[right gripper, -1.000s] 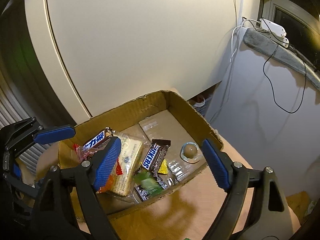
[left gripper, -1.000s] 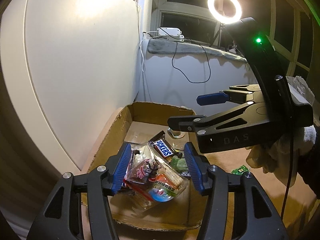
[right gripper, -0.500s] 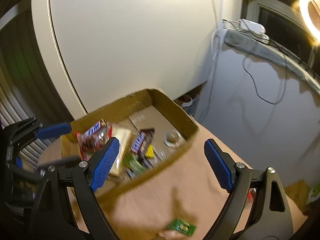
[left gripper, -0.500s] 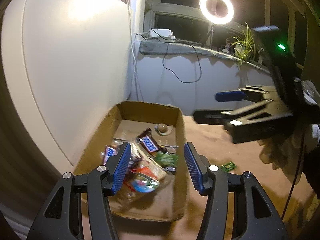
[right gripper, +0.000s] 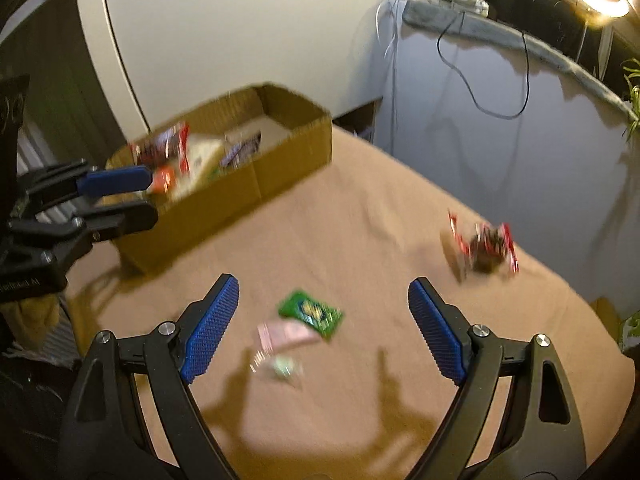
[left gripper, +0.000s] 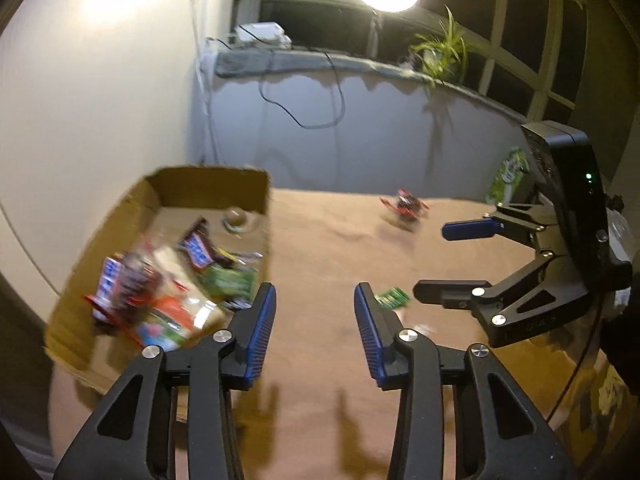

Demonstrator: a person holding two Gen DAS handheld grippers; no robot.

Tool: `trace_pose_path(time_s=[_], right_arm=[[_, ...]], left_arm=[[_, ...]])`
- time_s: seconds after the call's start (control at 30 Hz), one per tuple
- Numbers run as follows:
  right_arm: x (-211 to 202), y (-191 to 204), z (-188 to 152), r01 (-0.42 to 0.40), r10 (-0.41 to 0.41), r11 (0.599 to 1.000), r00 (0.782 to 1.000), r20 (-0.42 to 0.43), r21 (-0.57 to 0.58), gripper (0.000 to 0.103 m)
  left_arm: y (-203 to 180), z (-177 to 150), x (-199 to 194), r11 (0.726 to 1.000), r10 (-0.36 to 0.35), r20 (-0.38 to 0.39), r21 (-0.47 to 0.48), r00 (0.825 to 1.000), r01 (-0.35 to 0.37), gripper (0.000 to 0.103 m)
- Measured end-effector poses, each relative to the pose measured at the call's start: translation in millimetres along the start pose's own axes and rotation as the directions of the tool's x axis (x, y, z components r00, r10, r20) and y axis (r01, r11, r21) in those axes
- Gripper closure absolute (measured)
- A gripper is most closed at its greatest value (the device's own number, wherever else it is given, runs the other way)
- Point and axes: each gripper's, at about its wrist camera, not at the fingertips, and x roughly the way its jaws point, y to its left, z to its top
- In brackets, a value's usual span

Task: Organize snacks
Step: 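Move both tools back toward the green and pink candy packets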

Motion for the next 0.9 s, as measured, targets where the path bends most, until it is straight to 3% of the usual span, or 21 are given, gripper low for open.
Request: trace_pose_path(time_s=[0.3,0.47,0.7,0.9], right_arm=[[20.0,7.1,-41.8,-0.098,0.099,0.995,0.992,-0.082,0.012,0.056],[29.9,14.7,-58.1,-0.119,0.120,0.993,0.989,-0.085,0.023,0.060],[31.4,18.9,-60.1,-0.111,0.111,0.994,0.991,-0.075,0.013,0.074],[27.4,9.4,-66.0,-0.118,0.120,0.992,0.991,-0.066,0.040,0.076]], left_arm=[[-21.8,-12.9,31.1,0.998,-0.048,-0.100,0.021,0.994,0.050,0.080],[-25.5,-14.5,45.2,0.997,-0.064,-0.135,0.022,0.989,0.068,0.082],[-33.8,-15.4,62.0,0.994,-0.109,-0.205,0.011,0.973,0.113,0.082],[-43.3,-14.6,77.4,0.990,-0.126,-0.243,0.035,0.962,0.138,0.082]])
